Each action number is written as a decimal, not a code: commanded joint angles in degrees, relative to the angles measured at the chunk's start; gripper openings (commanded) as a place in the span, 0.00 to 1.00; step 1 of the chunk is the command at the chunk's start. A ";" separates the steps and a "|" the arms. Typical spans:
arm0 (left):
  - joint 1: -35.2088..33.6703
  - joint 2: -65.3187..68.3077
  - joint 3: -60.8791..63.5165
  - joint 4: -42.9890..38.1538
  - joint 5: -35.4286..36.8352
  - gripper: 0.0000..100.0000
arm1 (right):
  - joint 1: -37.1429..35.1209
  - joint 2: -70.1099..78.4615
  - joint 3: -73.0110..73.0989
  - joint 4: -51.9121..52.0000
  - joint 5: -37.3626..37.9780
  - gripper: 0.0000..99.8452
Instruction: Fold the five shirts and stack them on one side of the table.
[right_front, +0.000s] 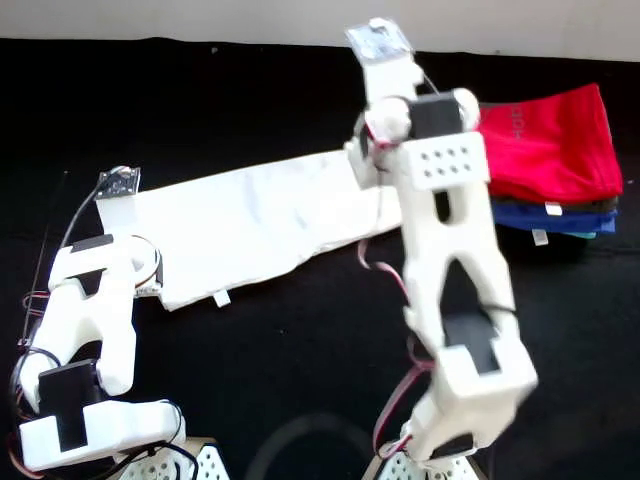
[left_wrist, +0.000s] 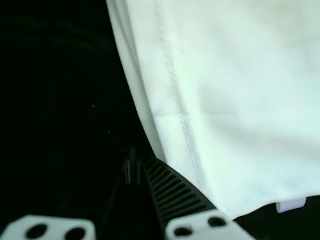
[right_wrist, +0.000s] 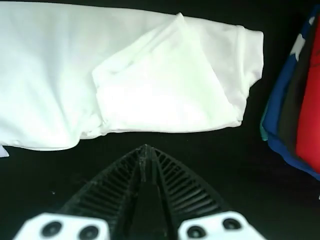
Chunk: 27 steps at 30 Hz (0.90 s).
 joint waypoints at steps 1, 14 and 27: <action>-1.10 -0.13 -0.66 -0.79 0.35 0.01 | 2.95 -20.18 35.03 -21.49 -0.70 0.01; -0.92 -0.04 -0.66 -0.70 0.35 0.01 | 4.26 -29.76 89.45 -66.15 -0.79 0.01; -0.66 -1.63 -23.96 32.62 10.20 0.14 | 4.09 -17.01 80.84 -63.25 -0.44 0.01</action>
